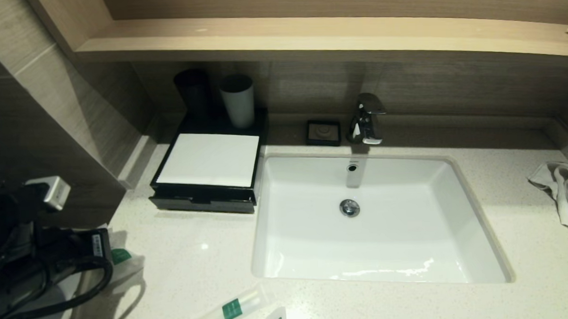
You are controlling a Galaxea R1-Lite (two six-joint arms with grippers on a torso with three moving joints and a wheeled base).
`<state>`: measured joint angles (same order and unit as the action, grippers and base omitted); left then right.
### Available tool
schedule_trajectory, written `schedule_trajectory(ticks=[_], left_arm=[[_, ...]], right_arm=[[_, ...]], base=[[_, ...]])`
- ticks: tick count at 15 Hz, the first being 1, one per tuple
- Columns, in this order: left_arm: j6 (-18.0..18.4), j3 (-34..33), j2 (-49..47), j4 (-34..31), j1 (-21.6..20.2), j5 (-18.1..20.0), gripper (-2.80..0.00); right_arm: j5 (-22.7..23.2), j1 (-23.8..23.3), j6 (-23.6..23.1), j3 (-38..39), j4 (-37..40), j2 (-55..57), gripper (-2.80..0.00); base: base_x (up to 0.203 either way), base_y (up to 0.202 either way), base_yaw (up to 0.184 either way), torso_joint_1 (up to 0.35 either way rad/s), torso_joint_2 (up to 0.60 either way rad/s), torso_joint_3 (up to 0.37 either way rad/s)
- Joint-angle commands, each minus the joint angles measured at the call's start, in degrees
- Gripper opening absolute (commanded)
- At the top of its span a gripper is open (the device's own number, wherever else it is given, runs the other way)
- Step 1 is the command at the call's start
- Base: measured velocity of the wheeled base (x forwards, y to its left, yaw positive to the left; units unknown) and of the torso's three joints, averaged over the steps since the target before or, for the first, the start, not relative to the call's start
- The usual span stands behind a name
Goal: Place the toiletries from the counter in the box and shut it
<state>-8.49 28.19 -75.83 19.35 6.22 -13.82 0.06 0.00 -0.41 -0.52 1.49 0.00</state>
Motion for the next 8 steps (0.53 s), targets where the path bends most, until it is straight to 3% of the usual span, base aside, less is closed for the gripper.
schedule_trajectory(ticks=[1,4,5,8], left_arm=[[-1.21,-0.01,-1.83,0.17,0.02,-0.06,-2.8],[-2.04,-0.28,-3.53,0.15,0.06,0.02,-2.8],[-2.25,-0.47,-4.1,0.14,0.02,0.03,0.0],[-3.61,-0.77,-4.51,0.08,0.02,1.0,0.0]], right_arm=[[0.02,0.0,-0.03,0.0,0.01,0.0,-2.8],[0.02,0.0,-0.06,0.0,0.01,0.0,-2.8],[0.02,0.0,-0.03,0.0,0.01,0.0,-2.8],[0.02,0.0,-0.06,0.0,0.01,0.0,-2.8]], base=[[0.0,0.0,0.0,0.0,0.0,0.0],[0.0,0.0,0.0,0.0,0.0,0.0],[0.0,0.0,0.0,0.0,0.0,0.0],[0.0,0.0,0.0,0.0,0.0,0.0]])
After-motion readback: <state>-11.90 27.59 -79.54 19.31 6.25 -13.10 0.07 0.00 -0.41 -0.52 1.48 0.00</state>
